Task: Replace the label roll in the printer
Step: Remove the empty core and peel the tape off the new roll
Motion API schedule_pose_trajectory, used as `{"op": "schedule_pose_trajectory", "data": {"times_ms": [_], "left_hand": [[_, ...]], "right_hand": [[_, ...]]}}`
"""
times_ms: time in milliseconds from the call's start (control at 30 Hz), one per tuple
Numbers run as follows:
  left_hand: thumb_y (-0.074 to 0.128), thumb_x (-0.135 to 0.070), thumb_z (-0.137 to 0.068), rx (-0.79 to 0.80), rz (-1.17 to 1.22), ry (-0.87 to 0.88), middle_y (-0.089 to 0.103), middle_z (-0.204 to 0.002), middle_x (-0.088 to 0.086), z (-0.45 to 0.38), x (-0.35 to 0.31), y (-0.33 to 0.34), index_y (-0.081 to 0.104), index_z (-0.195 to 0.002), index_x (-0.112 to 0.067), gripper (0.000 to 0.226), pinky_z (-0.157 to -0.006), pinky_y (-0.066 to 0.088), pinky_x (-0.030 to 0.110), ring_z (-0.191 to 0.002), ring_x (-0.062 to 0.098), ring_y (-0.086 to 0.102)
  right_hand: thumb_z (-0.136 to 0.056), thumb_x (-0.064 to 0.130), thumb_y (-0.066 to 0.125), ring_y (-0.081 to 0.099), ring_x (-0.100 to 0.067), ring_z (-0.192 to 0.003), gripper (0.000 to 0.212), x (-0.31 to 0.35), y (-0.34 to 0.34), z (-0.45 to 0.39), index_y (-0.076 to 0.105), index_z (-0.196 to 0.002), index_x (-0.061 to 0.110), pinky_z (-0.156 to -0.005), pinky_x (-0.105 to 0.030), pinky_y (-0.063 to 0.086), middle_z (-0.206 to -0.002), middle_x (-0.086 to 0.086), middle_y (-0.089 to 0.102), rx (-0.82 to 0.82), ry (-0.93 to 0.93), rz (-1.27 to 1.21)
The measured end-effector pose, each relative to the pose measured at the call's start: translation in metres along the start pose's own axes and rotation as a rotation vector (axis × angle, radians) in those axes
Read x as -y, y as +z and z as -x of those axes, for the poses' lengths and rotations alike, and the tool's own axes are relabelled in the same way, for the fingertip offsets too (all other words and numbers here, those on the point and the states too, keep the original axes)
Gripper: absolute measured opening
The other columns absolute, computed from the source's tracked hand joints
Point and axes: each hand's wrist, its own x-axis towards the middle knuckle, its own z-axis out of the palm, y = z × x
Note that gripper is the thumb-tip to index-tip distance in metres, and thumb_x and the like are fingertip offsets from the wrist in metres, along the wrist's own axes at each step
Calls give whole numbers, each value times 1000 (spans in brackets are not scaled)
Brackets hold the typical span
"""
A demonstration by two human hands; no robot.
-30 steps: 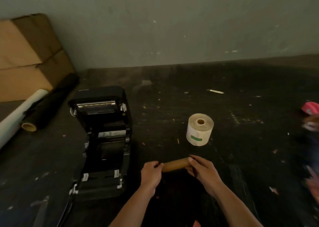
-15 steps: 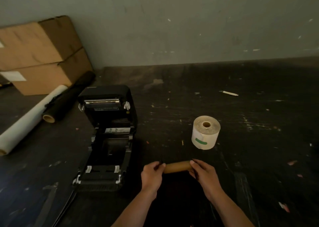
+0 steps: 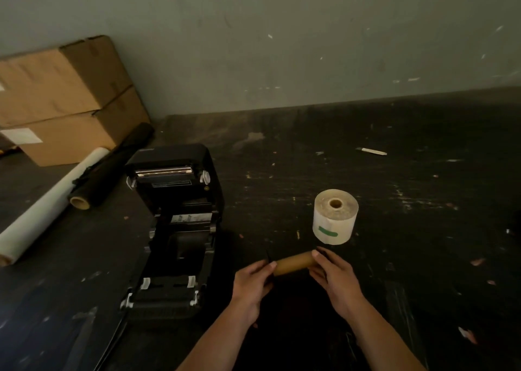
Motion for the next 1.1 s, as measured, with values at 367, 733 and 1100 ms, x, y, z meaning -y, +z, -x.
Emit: {"op": "schedule_pose_trajectory", "data": {"times_ms": [367,733,1100], "left_hand": [[72,-8,-79,76,149,-129,61,-116,15,-4,-9,-4,67,-107,-11,29,-97,47,46,-111,30,56],[71,-24,-83,-163,-1047,399,50,-129,7,-20,13,-21,54,-130,-16,51,-96,49,31,-114,17,55],[54,-39,-93,225,-644,284,54,-126,-2,-2,-27,-7,47,-136,-23,46,-91,50,30,-109,11,56]], "right_hand": [[-85,12,67,60,-24,-105,42,10,-5,-1,57,-125,10,-99,-42,46,-115,-11,62,-125,-7,-187],[-86,11,65,59,-23,-103,22,14,-18,7,63,-107,16,-103,-45,44,-109,-9,62,-137,-10,-169],[-85,13,66,61,-23,-101,34,19,-11,12,60,-118,13,-101,-44,46,-112,-11,64,-83,-18,-174]]}}
